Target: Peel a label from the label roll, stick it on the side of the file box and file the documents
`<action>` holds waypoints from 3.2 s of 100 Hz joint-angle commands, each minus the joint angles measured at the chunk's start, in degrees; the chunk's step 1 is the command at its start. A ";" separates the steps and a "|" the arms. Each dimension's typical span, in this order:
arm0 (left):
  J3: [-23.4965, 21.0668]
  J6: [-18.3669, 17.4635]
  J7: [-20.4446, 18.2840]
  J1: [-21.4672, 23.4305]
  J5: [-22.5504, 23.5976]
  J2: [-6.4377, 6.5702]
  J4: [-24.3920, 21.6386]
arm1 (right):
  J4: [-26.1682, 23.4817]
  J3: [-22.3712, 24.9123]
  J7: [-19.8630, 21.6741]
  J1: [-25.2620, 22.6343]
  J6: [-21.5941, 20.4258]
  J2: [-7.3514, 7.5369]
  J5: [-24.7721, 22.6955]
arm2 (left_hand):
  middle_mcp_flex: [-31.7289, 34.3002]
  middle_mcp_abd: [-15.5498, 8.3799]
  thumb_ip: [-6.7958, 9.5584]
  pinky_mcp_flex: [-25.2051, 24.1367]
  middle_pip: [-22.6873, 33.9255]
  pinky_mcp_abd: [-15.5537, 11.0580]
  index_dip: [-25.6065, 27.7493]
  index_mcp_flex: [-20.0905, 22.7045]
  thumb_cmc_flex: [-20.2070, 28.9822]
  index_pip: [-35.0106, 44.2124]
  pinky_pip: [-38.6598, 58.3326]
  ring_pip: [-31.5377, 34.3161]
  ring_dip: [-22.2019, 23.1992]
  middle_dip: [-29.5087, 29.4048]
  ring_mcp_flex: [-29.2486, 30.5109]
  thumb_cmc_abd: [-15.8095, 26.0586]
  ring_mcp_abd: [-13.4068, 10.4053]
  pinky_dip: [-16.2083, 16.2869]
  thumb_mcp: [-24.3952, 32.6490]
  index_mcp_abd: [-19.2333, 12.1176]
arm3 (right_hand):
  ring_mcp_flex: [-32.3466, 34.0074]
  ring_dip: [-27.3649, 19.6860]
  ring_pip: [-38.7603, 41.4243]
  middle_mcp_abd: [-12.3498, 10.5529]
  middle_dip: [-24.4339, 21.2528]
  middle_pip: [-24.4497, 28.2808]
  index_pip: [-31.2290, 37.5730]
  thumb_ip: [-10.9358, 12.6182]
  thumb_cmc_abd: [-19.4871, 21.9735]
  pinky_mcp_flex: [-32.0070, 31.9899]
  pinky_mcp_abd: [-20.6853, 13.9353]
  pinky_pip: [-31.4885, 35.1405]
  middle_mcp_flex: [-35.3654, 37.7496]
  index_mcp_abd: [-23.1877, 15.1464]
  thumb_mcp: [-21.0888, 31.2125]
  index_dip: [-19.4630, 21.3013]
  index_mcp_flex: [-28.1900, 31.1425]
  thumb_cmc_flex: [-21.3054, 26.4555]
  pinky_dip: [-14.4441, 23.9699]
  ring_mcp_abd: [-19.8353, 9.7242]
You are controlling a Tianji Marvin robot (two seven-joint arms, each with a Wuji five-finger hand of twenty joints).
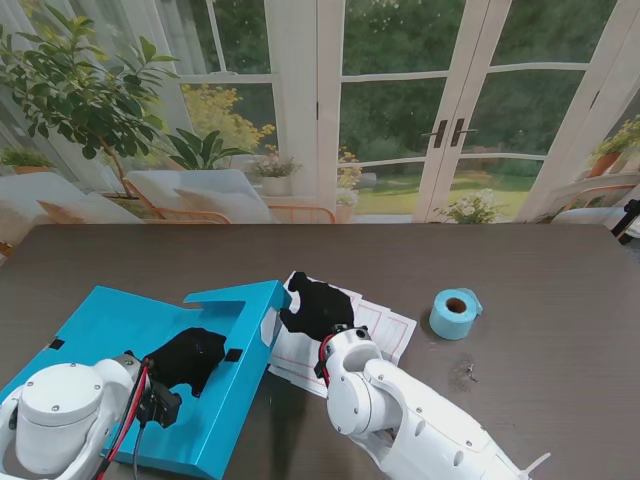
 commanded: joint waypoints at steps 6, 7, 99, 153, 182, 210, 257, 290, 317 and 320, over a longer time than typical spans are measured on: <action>-0.13 -0.06 -1.05 0.38 -0.08 -0.01 -0.70 | -0.08 -0.03 0.81 -0.30 -0.35 -0.40 0.25 | 1.36 -5.07 0.64 0.22 2.21 -1.71 0.86 -0.81 0.26 2.09 2.82 3.58 0.97 1.07 0.53 0.35 -0.62 0.23 1.44 2.40 | 1.17 -0.49 -0.39 1.31 -0.59 -0.31 -0.18 1.86 1.79 -1.58 -0.29 0.70 -1.70 -0.83 -1.08 -0.68 -1.86 -2.56 0.42 1.13; -0.13 -0.04 -1.03 0.39 -0.11 -0.02 -0.70 | -0.09 -0.03 0.79 -0.31 -0.39 -0.40 0.28 | 1.36 -5.07 0.64 0.22 2.21 -1.72 0.85 -0.80 0.25 2.09 2.82 3.58 0.96 1.07 0.53 0.34 -0.62 0.22 1.43 2.40 | 1.16 -0.51 -0.43 1.37 -0.60 -0.33 -0.18 1.87 1.76 -1.58 -0.29 0.70 -1.74 -0.81 -1.08 -0.69 -1.83 -2.57 0.43 1.15; 0.13 0.44 0.19 0.38 -0.82 -0.39 -0.71 | -2.69 0.24 1.80 -2.40 -2.88 0.39 0.45 | 1.32 -4.97 0.55 0.13 2.28 -1.48 0.99 -0.97 0.13 2.08 2.80 3.55 0.90 1.04 0.55 0.66 -0.57 -0.01 1.43 2.52 | -0.62 -0.22 -1.13 0.70 -0.79 0.00 -1.23 1.75 -0.89 -3.61 -0.72 0.06 -5.32 -0.33 -3.44 -1.79 -7.24 -3.83 1.03 1.40; 0.24 0.62 1.72 0.40 -1.38 -0.84 -0.63 | -3.16 -0.42 2.72 -2.76 -4.00 0.74 0.16 | 1.38 -4.89 0.52 0.19 2.28 -1.33 1.09 -0.95 0.09 2.08 2.79 3.55 0.88 0.97 0.59 0.72 -0.58 0.00 1.51 2.48 | -3.03 0.02 -0.16 -0.38 -0.92 0.89 -2.47 1.26 -3.91 -5.21 -1.55 -0.22 -10.45 2.37 -6.61 -3.39 -15.37 -5.93 1.48 0.51; 0.41 1.18 2.02 0.45 -1.32 -0.91 -0.73 | -3.26 -0.38 2.83 -2.92 -3.83 0.57 1.05 | 1.33 -5.00 0.47 0.19 2.29 -1.32 1.11 -0.96 0.06 2.11 2.78 3.56 0.87 0.99 0.59 0.71 -0.60 0.00 1.48 2.41 | -3.80 0.05 0.26 -0.03 -1.32 1.03 -2.49 1.71 -1.72 -6.07 -1.31 -0.33 -11.25 3.09 -9.56 -4.45 -16.29 -7.40 2.00 1.19; 0.71 1.82 2.87 0.21 -1.01 -1.09 -0.74 | -4.13 0.03 3.97 -3.39 -3.48 0.87 1.77 | 1.32 -4.96 0.47 0.19 2.28 -1.32 1.11 -0.93 0.05 2.11 2.78 3.54 0.87 0.96 0.55 0.72 -0.57 0.01 1.50 2.44 | -4.69 0.07 0.45 0.16 -1.50 0.87 -2.88 2.33 -0.23 -7.09 -1.05 -0.79 -12.51 3.97 -12.08 -5.34 -17.57 -7.94 2.36 1.77; 0.55 2.34 5.13 0.55 -1.48 -1.73 -1.14 | -4.10 -0.26 5.00 -3.04 -3.37 1.14 1.57 | 1.37 -4.93 0.52 0.19 2.28 -1.32 1.03 -0.93 0.08 2.09 2.77 3.52 0.85 0.94 0.62 0.67 -0.54 0.02 1.55 2.51 | -5.43 0.05 0.59 0.12 -1.57 1.03 -4.59 2.64 -0.77 -7.62 -1.21 -1.15 -13.87 4.49 -13.08 -6.93 -17.86 -7.53 2.69 1.41; 0.25 2.51 5.77 1.01 -1.35 -1.88 -1.40 | -3.66 -0.68 4.47 -2.54 -2.87 0.82 1.36 | 1.37 -4.93 0.53 0.19 2.29 -1.32 1.06 -0.91 0.11 2.14 2.77 3.51 0.84 0.93 0.60 0.61 -0.52 0.02 1.56 2.53 | -5.49 0.04 0.81 0.15 -1.60 1.30 -6.29 2.98 0.36 -7.69 -1.40 -1.25 -14.35 4.85 -13.60 -8.23 -17.66 -7.31 2.84 1.24; 0.16 2.87 6.68 1.29 -0.80 -2.08 -1.19 | -2.41 -0.11 3.53 -1.57 -0.70 0.39 1.17 | 1.37 -4.96 0.54 0.15 2.29 -1.32 1.02 -0.92 0.10 2.14 2.75 3.49 0.83 0.93 0.59 0.60 -0.47 0.01 1.52 2.54 | -5.09 -0.18 0.81 0.89 -1.75 1.48 -4.52 3.14 0.92 -7.50 -1.01 -1.09 -13.68 5.29 -11.90 -7.69 -17.48 -6.81 2.88 1.77; 0.19 2.95 6.66 1.17 -0.65 -2.07 -1.03 | -2.28 -0.01 3.56 -1.48 -0.58 0.39 1.19 | 1.37 -4.96 0.52 0.15 2.29 -1.32 1.03 -0.97 0.13 2.15 2.74 3.48 0.83 0.93 0.55 0.65 -0.54 0.01 1.50 2.52 | -5.10 -0.20 0.79 0.91 -1.77 1.49 -4.33 3.14 0.96 -7.50 -1.00 -1.08 -13.62 5.28 -11.77 -7.62 -17.47 -6.75 2.88 1.77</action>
